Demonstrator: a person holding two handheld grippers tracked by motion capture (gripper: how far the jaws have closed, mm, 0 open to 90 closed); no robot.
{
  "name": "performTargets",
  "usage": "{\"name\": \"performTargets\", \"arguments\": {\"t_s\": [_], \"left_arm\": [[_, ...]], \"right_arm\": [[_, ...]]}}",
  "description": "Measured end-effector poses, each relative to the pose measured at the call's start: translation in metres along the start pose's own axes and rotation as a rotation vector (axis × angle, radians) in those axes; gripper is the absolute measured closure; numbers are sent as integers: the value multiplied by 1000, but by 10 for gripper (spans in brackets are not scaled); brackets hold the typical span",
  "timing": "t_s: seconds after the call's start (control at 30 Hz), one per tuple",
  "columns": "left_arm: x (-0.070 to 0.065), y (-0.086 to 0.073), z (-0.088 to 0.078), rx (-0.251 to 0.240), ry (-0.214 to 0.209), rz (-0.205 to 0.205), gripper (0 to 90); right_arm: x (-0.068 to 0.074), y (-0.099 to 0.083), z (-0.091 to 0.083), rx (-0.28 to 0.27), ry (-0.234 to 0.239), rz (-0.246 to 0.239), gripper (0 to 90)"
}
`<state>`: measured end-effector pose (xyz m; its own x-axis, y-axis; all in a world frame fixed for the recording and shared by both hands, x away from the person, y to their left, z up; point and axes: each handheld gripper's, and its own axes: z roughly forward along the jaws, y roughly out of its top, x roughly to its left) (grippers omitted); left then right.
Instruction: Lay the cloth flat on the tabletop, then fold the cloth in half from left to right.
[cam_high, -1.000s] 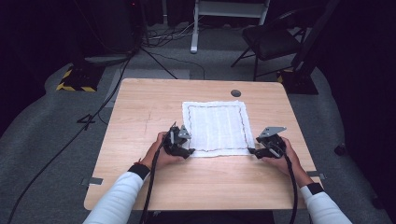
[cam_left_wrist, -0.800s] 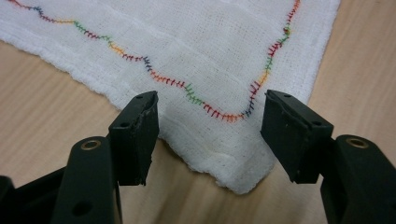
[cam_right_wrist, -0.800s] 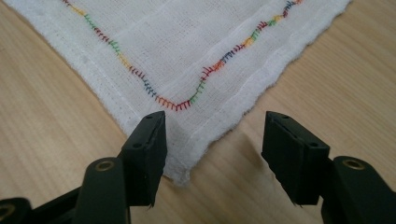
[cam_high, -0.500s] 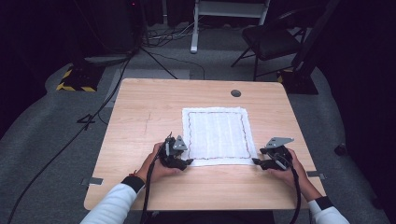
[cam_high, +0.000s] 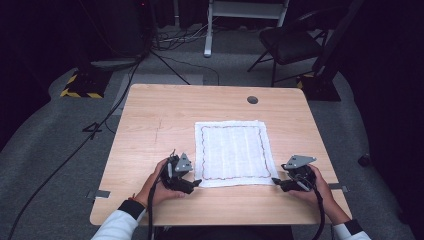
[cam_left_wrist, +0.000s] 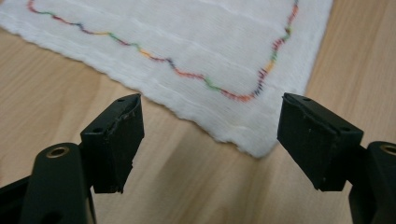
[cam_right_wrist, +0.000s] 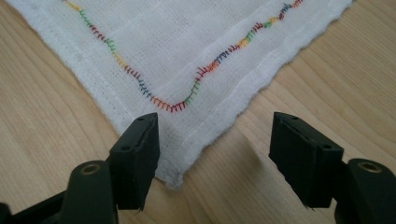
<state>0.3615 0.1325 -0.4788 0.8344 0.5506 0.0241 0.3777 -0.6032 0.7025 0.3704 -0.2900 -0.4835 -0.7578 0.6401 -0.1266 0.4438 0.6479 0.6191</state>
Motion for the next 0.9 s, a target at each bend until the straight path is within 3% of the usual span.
{"name": "performTargets", "arguments": {"t_s": [0.2, 0.3, 0.47, 0.57, 0.6, 0.67, 0.7, 0.8, 0.9], "left_arm": [[23, -2, 1, -1, 9, -69, 222], [34, -1, 2, 4, 99, -51, 223], [50, 5, 6, 1, 127, -80, 223], [65, 13, 10, -23, 141, -107, 223], [67, 14, 13, -33, 163, -105, 223], [70, 17, 16, -13, 164, -100, 223], [74, 20, 20, 1, 143, -116, 224], [89, 30, 28, -24, 151, -151, 224], [102, 36, 36, -20, 162, -176, 223]], "right_arm": [[4, 5, -1, -55, 16, -14, 337], [11, 15, 1, -101, 39, -46, 349], [23, 28, 9, -132, 66, -85, 362], [37, 40, 15, -141, 96, -135, 369], [40, 43, 17, -145, 103, -146, 370], [42, 46, 19, -148, 107, -155, 373], [47, 54, 22, -156, 124, -165, 376], [56, 68, 29, -175, 147, -189, 386], [67, 83, 38, -185, 176, -208, 405]]}}
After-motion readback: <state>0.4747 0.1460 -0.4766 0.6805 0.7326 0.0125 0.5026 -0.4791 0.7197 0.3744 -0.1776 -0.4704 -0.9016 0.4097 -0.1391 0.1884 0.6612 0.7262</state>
